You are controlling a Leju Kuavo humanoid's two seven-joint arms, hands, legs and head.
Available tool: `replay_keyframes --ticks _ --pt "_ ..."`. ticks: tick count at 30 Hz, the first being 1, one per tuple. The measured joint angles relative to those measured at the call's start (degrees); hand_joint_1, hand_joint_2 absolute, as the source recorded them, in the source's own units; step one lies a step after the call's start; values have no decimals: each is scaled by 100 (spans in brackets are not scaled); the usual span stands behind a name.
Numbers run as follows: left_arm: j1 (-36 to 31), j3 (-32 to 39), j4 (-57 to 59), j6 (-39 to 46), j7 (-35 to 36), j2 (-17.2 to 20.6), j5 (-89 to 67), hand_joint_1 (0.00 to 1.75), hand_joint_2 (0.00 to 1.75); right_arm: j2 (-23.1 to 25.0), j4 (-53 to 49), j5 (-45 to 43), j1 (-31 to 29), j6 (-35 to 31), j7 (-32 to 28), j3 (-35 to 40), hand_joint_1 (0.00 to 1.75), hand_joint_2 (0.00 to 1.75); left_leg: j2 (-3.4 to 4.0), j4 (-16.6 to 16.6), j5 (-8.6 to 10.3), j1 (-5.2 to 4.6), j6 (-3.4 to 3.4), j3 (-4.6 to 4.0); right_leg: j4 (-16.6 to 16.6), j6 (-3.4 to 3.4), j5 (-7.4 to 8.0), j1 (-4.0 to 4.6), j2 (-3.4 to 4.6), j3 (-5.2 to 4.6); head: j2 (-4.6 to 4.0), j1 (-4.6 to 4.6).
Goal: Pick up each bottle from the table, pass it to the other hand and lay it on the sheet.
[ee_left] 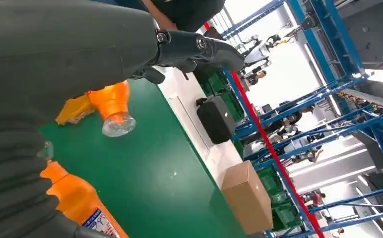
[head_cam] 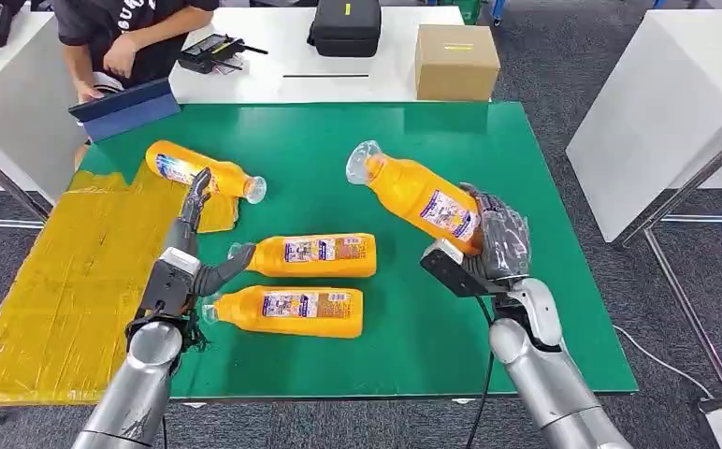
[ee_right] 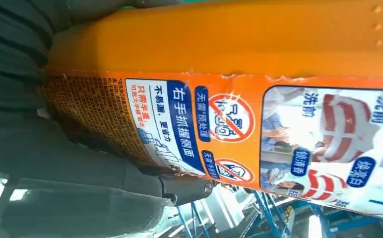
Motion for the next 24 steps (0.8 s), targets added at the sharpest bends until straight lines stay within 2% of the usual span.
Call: replay_keyframes --ticks 4,10,14,18,24 --pt "0 -28 -19 -114 4 -11 69 0 175 47 -36 -185 30 -51 -152 -32 175 175 0 0 0 0 0 -3 0 0 0 0 -1 -5 0 0" --pt "17 -409 -262 -940 291 -203 746 0 175 499 -43 -990 14 -840 -844 -70 175 175 4 -2 0 2 0 -11 1 0 0 0 1 -6 0 0" --pt "-12 -774 -372 -1471 487 -324 1797 0 175 982 654 -1414 -373 -1193 -1592 83 175 175 7 -2 3 5 -6 -9 1 -1 1 1 2 -8 0 0" --pt "-314 -1156 -308 -1749 649 -441 3013 0 175 1813 2038 -2220 -1117 -1204 -2605 441 175 175 22 -1 20 17 -30 -20 3 -23 17 4 15 -34 0 -2" --pt "-527 -1427 -238 -1746 691 -509 3294 0 175 2365 2975 -2839 -1698 -1241 -2903 1001 175 175 8 -2 22 25 -34 -27 4 -24 16 10 5 -36 0 0"
